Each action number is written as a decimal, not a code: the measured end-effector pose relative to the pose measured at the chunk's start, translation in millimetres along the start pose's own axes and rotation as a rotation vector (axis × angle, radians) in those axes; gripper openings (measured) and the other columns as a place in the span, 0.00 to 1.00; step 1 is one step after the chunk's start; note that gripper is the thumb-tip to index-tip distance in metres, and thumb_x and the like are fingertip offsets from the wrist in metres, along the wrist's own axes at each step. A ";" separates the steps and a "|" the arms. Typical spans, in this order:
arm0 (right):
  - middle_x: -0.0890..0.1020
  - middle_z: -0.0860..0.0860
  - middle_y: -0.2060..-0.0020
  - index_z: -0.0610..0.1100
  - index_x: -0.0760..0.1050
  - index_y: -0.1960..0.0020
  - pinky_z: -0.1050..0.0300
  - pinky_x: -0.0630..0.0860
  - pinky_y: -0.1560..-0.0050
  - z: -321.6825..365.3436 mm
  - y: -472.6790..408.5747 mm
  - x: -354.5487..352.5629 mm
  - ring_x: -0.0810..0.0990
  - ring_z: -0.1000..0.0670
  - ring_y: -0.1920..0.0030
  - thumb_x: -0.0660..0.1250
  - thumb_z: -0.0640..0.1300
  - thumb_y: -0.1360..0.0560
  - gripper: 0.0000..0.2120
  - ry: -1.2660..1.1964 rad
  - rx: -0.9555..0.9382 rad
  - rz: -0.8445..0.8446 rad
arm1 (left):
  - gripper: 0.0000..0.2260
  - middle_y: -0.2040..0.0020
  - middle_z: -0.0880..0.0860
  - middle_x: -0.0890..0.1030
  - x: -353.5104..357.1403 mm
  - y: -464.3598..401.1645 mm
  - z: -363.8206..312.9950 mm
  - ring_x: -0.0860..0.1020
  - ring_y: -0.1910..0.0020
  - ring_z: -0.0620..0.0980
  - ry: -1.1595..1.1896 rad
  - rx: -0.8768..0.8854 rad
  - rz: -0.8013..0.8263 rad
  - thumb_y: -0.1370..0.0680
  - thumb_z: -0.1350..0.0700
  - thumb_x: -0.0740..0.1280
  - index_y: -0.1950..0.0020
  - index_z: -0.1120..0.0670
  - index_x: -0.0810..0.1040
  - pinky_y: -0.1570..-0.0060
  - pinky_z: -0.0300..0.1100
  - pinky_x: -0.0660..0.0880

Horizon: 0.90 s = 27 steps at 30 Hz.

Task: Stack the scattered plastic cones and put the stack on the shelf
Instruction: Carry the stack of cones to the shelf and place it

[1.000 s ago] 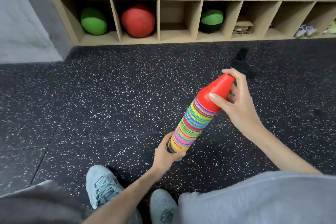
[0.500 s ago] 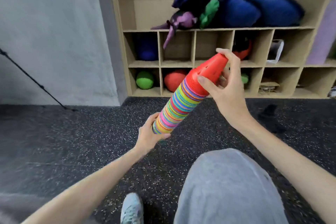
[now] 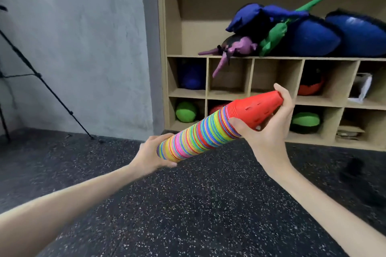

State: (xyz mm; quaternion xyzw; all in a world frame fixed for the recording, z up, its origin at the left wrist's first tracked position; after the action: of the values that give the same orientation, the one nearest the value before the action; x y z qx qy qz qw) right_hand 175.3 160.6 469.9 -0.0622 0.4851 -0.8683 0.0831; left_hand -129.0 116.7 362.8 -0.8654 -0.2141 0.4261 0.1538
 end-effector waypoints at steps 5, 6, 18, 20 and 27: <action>0.64 0.59 0.32 0.47 0.55 0.25 0.59 0.76 0.37 -108.7 -15.3 45.1 0.71 0.56 0.32 0.79 0.38 0.32 0.45 -0.087 0.101 -0.009 | 0.39 0.47 0.36 0.80 31.7 -54.9 74.7 0.78 0.44 0.43 0.026 -0.111 -0.019 0.40 0.55 0.85 0.42 0.24 0.73 0.32 0.50 0.72; 0.64 0.57 0.31 0.48 0.55 0.25 0.56 0.76 0.37 -126.7 -19.8 52.4 0.71 0.51 0.30 0.80 0.39 0.32 0.45 -0.094 0.115 -0.009 | 0.38 0.48 0.34 0.80 35.7 -66.2 87.0 0.78 0.44 0.43 0.013 -0.123 -0.014 0.41 0.53 0.85 0.41 0.25 0.73 0.32 0.53 0.72; 0.65 0.45 0.29 0.46 0.56 0.26 0.37 0.70 0.31 -185.4 -171.8 93.9 0.71 0.46 0.31 0.82 0.40 0.32 0.46 -0.055 0.307 0.027 | 0.38 0.41 0.39 0.80 -11.8 -179.5 85.3 0.74 0.36 0.44 -0.044 -0.304 0.042 0.39 0.54 0.83 0.33 0.34 0.74 0.27 0.63 0.61; 0.67 0.53 0.31 0.46 0.56 0.26 0.44 0.73 0.31 -169.5 -219.2 94.9 0.73 0.55 0.33 0.82 0.40 0.33 0.46 -0.048 0.339 0.041 | 0.39 0.42 0.38 0.79 -32.8 -200.8 61.6 0.74 0.37 0.45 -0.020 -0.344 0.034 0.39 0.55 0.83 0.35 0.30 0.73 0.26 0.61 0.60; 0.66 0.43 0.29 0.61 0.59 0.27 0.36 0.76 0.37 -90.6 -420.4 81.2 0.72 0.40 0.31 0.82 0.54 0.37 0.46 -0.057 0.474 0.026 | 0.40 0.45 0.33 0.73 -154.8 -318.8 -74.2 0.71 0.40 0.45 0.002 -0.382 -0.042 0.38 0.61 0.84 0.35 0.35 0.72 0.38 0.43 0.56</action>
State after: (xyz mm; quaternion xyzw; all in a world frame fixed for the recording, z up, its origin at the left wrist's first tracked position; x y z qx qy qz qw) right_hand 43.5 436.2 783.4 -0.0593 0.2661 -0.9546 0.1203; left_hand -230.2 307.3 653.6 -0.8745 -0.3091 0.3737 -0.0039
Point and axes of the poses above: each hand's wrist, its own y-axis away from the middle knuckle, its own x-axis out of the palm, z = x × y, the point moved 7 cm from there along -y, towards the middle knuckle
